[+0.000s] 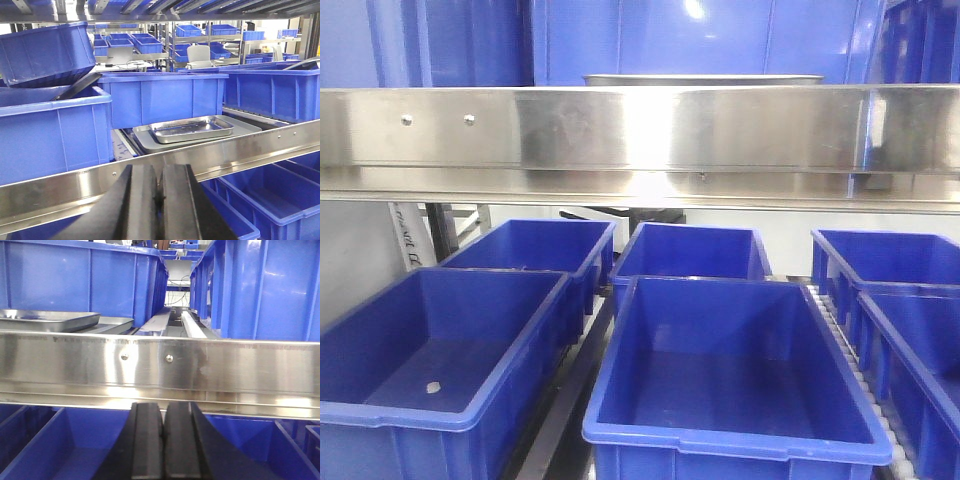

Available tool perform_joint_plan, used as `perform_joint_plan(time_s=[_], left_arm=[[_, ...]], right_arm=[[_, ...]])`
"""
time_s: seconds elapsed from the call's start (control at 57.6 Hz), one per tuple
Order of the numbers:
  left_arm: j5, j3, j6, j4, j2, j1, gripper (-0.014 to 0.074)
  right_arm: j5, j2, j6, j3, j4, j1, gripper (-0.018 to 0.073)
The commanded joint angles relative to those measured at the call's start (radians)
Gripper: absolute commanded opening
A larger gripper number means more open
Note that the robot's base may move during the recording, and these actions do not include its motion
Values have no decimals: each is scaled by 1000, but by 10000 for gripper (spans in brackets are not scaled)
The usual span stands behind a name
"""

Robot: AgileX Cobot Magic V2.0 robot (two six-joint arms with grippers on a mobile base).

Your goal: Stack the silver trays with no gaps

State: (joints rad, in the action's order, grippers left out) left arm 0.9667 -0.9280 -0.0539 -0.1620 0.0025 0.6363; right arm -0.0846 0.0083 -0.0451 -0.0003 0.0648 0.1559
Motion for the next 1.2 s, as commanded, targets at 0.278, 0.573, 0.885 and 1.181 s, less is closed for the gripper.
perform_joint_plan(time_s=[0.278, 0.573, 0.885, 1.181], left_arm=[[-14, -1, -1, -2, -2, 5, -6], [-14, -1, -1, -2, -2, 5, -6], [-344, 226, -1, 104, -2, -127, -6], [-627, 591, -1, 162, -2, -371, -6]], right_arm=[[27, -8, 0, 0, -8, 3, -81], [27, -8, 0, 0, -8, 3, -81], [27, -8, 0, 0, -8, 3, -81], [27, -8, 0, 0, -8, 3, -81]])
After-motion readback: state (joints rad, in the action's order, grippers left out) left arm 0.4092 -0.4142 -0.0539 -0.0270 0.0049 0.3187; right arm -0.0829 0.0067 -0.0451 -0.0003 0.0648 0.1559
